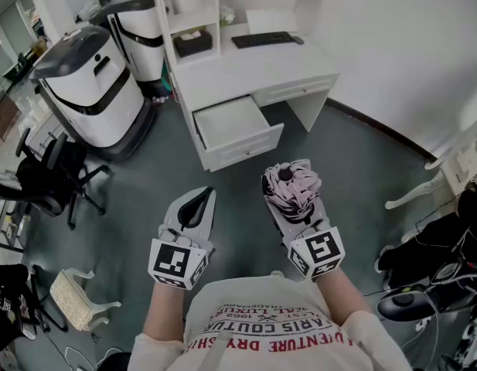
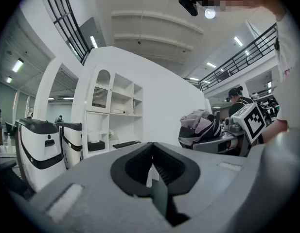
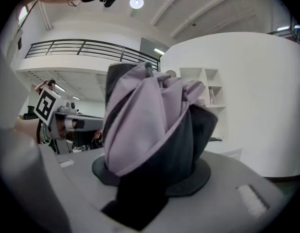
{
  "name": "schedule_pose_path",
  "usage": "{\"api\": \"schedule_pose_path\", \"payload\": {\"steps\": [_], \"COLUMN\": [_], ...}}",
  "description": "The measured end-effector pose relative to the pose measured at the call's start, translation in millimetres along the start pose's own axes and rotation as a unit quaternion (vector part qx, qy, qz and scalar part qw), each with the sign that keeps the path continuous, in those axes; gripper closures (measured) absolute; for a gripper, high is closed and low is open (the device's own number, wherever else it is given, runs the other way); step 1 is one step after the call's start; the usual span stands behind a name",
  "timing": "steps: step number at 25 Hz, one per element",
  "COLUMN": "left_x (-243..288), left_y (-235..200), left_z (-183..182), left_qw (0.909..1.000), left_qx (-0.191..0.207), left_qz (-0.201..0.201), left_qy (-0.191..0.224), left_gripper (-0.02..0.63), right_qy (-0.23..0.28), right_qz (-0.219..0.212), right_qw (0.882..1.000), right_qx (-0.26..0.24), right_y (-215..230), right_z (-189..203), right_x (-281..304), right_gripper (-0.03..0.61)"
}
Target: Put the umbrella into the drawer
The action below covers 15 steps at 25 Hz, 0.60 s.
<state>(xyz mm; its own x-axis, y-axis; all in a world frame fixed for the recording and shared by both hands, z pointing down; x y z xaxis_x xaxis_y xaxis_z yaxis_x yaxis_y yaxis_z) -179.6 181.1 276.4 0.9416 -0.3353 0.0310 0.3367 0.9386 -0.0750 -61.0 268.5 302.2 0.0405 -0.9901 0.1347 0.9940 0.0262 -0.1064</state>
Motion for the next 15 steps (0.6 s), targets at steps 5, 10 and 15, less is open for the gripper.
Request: {"api": "schedule_pose_path", "payload": {"steps": [5, 10, 15], "left_x": [-6, -8, -8], "left_y": [-1, -6, -13], "left_z": [2, 3, 8], "left_qw": [1.0, 1.0, 0.9999], "left_qx": [0.001, -0.004, -0.014], "left_qz": [0.001, 0.002, -0.006], "left_qy": [-0.003, -0.002, -0.004], "left_gripper": [0.609, 0.609, 0.609], "right_qy": [-0.002, -0.008, -0.02], "right_qz": [0.001, 0.004, 0.009], "right_qw": [1.0, 1.0, 1.0], "right_qx": [0.004, 0.008, 0.021], "right_y": [-7, -9, -6], "right_z": [2, 2, 9], "right_x": [-2, 1, 8], "right_gripper": [0.374, 0.374, 0.373]}}
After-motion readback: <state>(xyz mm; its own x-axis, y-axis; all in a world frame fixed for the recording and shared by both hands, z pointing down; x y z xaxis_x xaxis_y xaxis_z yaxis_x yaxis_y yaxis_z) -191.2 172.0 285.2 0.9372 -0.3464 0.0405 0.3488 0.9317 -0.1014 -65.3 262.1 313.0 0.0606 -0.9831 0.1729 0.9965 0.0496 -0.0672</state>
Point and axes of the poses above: the fingertips, and each gripper's own axes: x forward along the fingers, y to its right, z out of its underside, the point moved 1 cm from there along -x, backward along the fingers, and after that the axes turned 4 degrees about -x, right-handed, at the moved point
